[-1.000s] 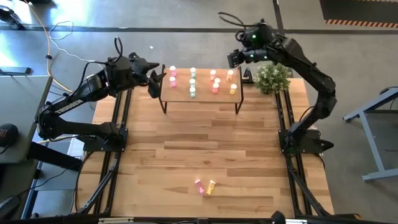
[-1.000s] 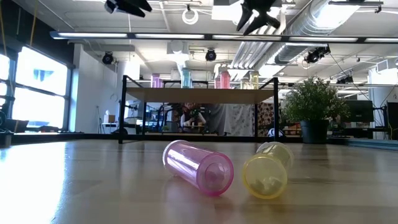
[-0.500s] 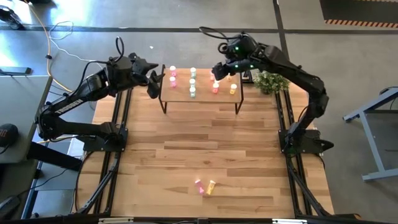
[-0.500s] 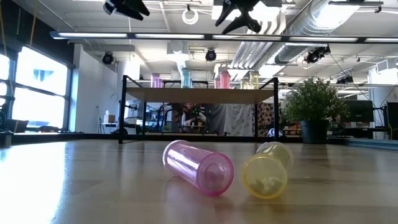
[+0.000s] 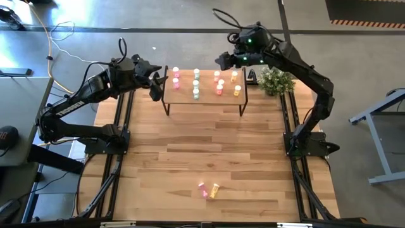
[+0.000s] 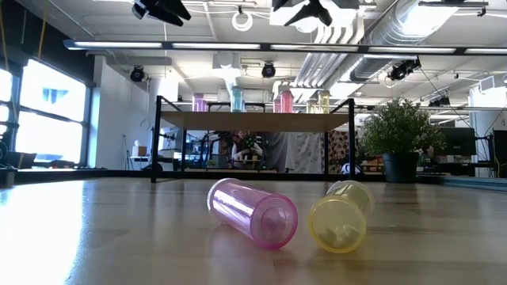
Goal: Pick and place medicine bottles onto shelf by color
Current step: Adjust the orange pill bottle on the shelf
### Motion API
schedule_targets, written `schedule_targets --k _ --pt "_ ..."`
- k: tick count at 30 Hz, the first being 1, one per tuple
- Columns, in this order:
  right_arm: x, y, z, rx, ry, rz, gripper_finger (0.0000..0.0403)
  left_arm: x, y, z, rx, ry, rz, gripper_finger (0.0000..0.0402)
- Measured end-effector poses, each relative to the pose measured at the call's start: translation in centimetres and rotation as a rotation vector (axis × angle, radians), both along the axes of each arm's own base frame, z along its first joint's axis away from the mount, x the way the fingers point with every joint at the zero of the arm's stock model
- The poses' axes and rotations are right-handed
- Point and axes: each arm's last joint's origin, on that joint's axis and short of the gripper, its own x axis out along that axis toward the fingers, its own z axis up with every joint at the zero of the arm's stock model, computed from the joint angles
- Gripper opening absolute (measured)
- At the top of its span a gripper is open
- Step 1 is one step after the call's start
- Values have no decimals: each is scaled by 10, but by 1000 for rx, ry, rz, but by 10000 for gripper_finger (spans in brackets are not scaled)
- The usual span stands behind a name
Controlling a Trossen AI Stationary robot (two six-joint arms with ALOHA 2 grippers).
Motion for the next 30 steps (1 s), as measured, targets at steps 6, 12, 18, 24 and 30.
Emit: schedule_targets --k 6,12,18,24,30 --pt "-3 -1 -14 113 105 -46 180 0 0 0 0 0 0 227" --pt "12 1 -42 268 237 -60 179 0 0 0 0 -1 1 227" --pt "29 5 -59 326 281 -63 179 0 0 0 -1 -1 1 227" --pt "36 7 -73 350 370 -178 179 0 0 0 -11 -12 8 227" --pt "41 9 -82 333 405 -264 179 0 0 0 -13 -14 2 227"
